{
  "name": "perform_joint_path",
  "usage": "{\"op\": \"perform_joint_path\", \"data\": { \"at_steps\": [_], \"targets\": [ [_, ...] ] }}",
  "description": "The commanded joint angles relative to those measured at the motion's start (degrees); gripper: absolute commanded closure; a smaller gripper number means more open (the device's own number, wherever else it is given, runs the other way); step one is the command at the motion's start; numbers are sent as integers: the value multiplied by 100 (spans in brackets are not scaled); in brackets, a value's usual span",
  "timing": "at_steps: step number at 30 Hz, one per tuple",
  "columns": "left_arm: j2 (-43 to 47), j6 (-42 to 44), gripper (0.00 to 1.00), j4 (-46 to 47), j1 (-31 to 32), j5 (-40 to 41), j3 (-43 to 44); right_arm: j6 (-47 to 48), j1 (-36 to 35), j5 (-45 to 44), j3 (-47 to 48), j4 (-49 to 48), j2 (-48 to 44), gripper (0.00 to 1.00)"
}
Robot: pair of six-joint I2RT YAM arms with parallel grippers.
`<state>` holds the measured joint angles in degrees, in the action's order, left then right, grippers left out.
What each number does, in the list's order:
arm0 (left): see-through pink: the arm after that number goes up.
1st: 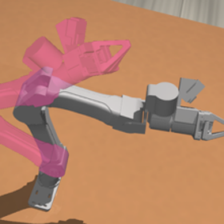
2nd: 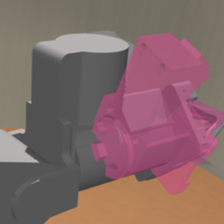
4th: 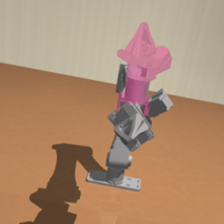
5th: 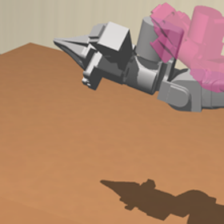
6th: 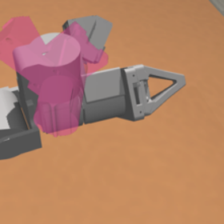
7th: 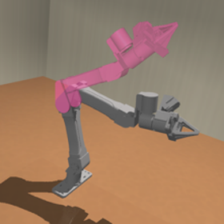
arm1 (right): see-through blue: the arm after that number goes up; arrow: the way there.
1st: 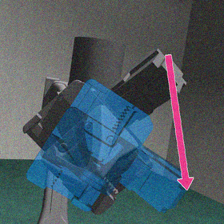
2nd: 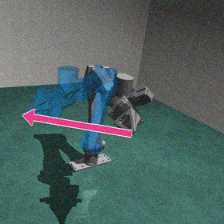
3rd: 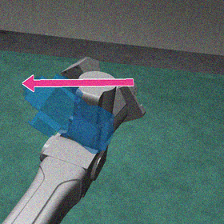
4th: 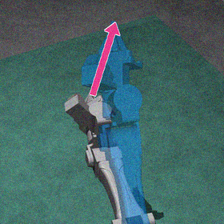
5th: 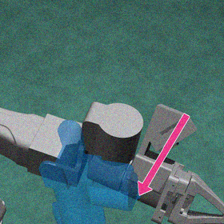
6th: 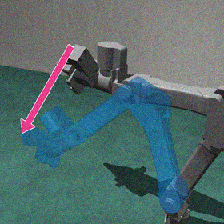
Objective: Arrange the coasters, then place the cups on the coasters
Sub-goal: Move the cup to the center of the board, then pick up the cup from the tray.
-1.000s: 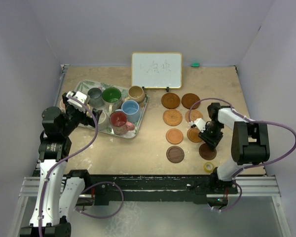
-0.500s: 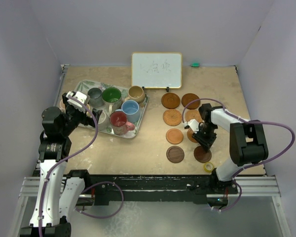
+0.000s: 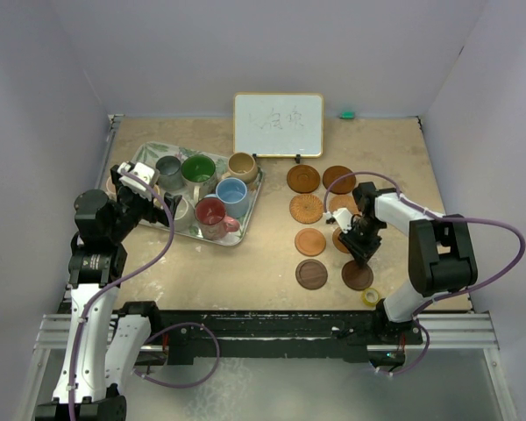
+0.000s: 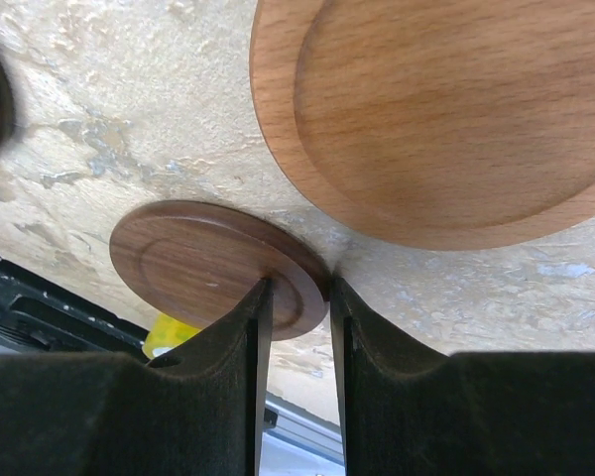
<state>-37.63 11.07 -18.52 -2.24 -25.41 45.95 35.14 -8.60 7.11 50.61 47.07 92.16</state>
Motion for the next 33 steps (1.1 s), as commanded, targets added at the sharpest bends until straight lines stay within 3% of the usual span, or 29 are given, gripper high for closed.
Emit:
{"op": "perform_joint_path", "data": {
  "at_steps": [1,33],
  "targets": [
    [62,-17,1,133,-40,-113,-37,-226,-45,394,128,-490,16,68],
    [56,9,1,121,-40,-144,-43,-663,-38,424,263,-563,-36,71]
  ]
}}
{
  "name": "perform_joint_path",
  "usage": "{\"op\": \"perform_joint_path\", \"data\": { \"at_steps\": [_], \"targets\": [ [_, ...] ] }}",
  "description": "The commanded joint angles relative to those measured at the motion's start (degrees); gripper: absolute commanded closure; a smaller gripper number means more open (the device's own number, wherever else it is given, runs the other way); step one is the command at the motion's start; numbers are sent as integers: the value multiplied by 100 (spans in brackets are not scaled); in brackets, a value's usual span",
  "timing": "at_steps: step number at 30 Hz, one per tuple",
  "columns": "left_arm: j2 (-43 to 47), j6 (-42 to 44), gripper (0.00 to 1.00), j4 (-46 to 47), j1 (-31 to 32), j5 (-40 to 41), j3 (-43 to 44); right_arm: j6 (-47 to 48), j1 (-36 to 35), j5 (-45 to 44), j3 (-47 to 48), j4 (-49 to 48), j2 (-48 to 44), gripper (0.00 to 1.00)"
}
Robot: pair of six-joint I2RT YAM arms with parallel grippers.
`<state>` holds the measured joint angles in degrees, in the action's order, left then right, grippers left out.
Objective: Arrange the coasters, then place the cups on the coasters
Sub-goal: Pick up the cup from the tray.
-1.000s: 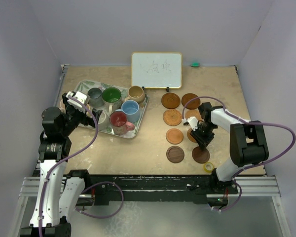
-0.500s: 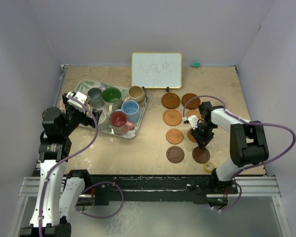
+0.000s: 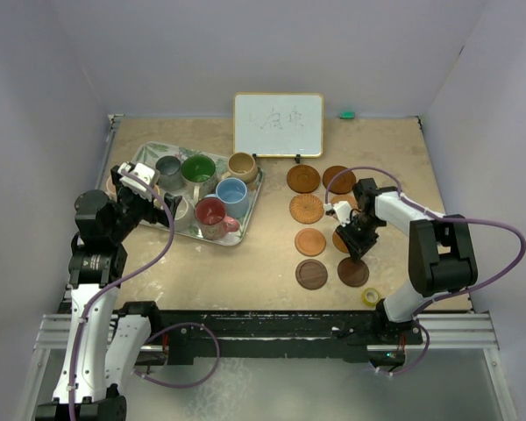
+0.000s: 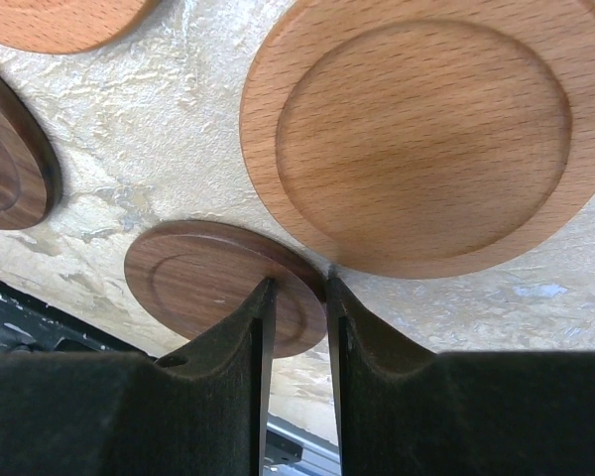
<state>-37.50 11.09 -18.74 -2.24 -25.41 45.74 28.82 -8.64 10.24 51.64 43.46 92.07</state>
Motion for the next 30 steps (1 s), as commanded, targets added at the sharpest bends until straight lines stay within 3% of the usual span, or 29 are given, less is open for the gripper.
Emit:
{"op": "perform_joint_path", "data": {
  "at_steps": [1,12,30],
  "targets": [
    [43,10,1,144,-40,-144,-21,1,-32,72,169,-188,-30,71],
    [49,16,1,134,-42,-148,-10,801,-32,-457,-23,153,-40,68],
    [75,7,1,117,-40,-152,-13,1111,47,-660,72,472,-84,70]
  ]
}}
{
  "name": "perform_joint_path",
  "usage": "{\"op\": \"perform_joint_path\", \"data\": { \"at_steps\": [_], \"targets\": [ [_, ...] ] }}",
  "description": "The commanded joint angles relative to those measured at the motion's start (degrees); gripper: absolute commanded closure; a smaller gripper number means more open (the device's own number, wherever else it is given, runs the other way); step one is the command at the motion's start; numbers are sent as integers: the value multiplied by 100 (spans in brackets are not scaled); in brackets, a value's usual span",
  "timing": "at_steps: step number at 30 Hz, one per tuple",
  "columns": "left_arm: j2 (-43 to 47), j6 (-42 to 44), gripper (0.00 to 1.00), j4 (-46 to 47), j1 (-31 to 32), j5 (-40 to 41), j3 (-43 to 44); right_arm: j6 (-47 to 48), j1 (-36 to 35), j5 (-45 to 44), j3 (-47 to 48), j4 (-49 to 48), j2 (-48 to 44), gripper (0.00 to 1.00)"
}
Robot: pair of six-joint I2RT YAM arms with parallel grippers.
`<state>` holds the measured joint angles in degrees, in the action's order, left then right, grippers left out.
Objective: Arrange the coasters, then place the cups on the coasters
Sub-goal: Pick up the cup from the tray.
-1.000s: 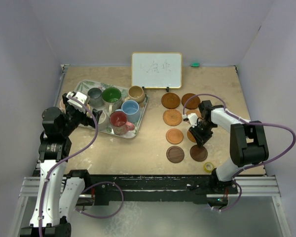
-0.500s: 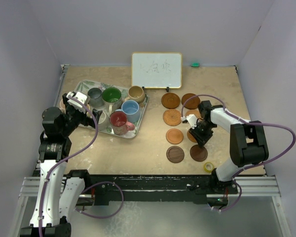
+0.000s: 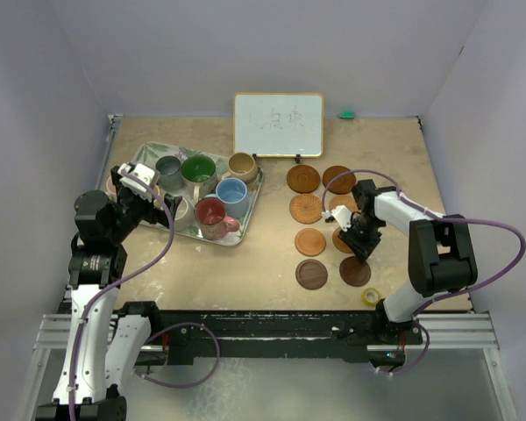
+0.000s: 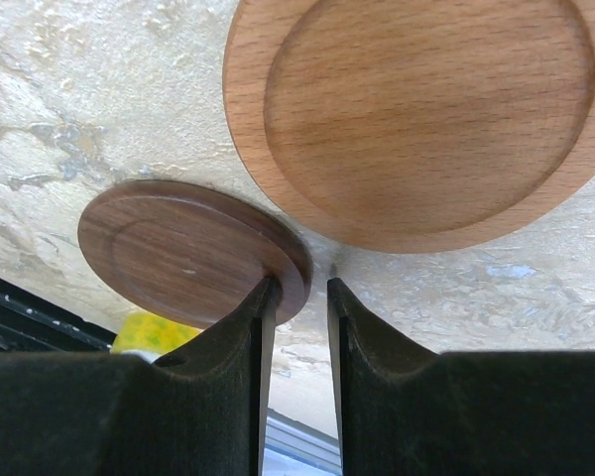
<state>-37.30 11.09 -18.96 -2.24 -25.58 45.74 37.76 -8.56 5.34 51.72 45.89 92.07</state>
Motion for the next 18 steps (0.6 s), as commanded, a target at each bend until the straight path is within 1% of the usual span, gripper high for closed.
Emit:
{"op": "perform_joint_path", "data": {
  "at_steps": [1,8,11,14,18],
  "targets": [
    [56,15,1,138,-40,-135,-10,246,38,-189,63,261,-76,70],
    [56,17,1,147,-40,-136,-21,280,39,-99,98,202,2,68],
    [56,17,1,138,-40,-140,-21,255,38,82,151,309,6,65],
    [49,31,1,138,-41,-128,-25,210,39,266,269,509,-61,61],
    [56,49,1,138,-41,-95,-27,175,39,353,485,667,-323,51]
  ]
}}
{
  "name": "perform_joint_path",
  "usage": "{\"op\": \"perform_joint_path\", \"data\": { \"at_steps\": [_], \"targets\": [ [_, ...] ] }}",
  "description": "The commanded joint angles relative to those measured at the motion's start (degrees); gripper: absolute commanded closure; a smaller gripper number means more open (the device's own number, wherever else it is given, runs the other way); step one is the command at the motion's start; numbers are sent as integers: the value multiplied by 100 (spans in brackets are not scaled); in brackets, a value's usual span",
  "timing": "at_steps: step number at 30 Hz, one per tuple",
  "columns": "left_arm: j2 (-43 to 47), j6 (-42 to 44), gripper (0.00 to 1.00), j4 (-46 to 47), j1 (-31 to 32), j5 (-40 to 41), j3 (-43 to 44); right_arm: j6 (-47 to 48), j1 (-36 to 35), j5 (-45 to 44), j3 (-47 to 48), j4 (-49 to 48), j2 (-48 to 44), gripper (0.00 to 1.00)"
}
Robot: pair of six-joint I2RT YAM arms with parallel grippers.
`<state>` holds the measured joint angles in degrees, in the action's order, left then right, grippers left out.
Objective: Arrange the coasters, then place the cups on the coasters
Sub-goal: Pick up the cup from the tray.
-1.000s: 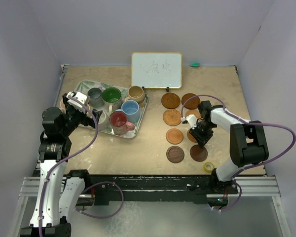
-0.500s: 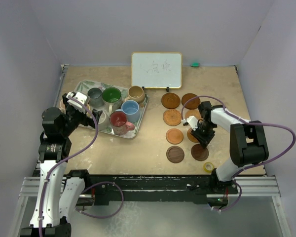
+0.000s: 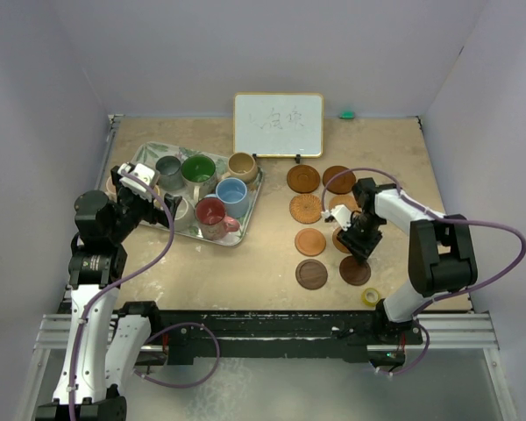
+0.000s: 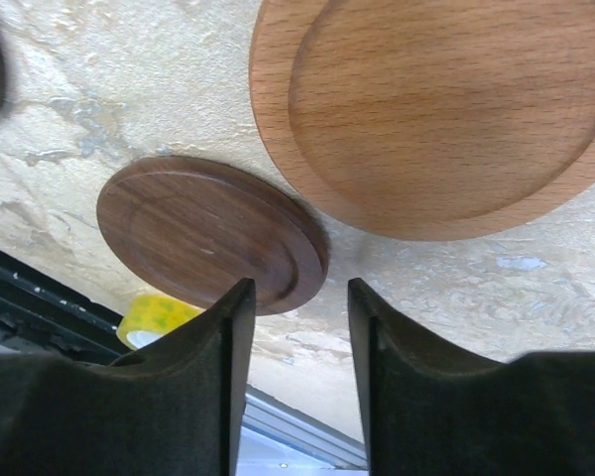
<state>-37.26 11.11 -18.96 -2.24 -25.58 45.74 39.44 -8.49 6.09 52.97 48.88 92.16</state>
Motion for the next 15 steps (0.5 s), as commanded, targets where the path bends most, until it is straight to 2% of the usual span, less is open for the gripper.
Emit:
{"op": "perform_joint_path", "data": {
  "at_steps": [1,5,11,15],
  "targets": [
    [44,45,1,135,-40,-91,-29,-23,37,305,388,390,-421,49],
    [35,29,1,121,-44,59,13,-183,32,410,801,438,-776,41],
    [-2,-62,1,103,-40,561,153,-877,25,740,1453,249,-1277,35],
    [-42,-156,1,95,-42,895,284,-1414,-40,423,1806,-33,-1439,32]
  ]
}}
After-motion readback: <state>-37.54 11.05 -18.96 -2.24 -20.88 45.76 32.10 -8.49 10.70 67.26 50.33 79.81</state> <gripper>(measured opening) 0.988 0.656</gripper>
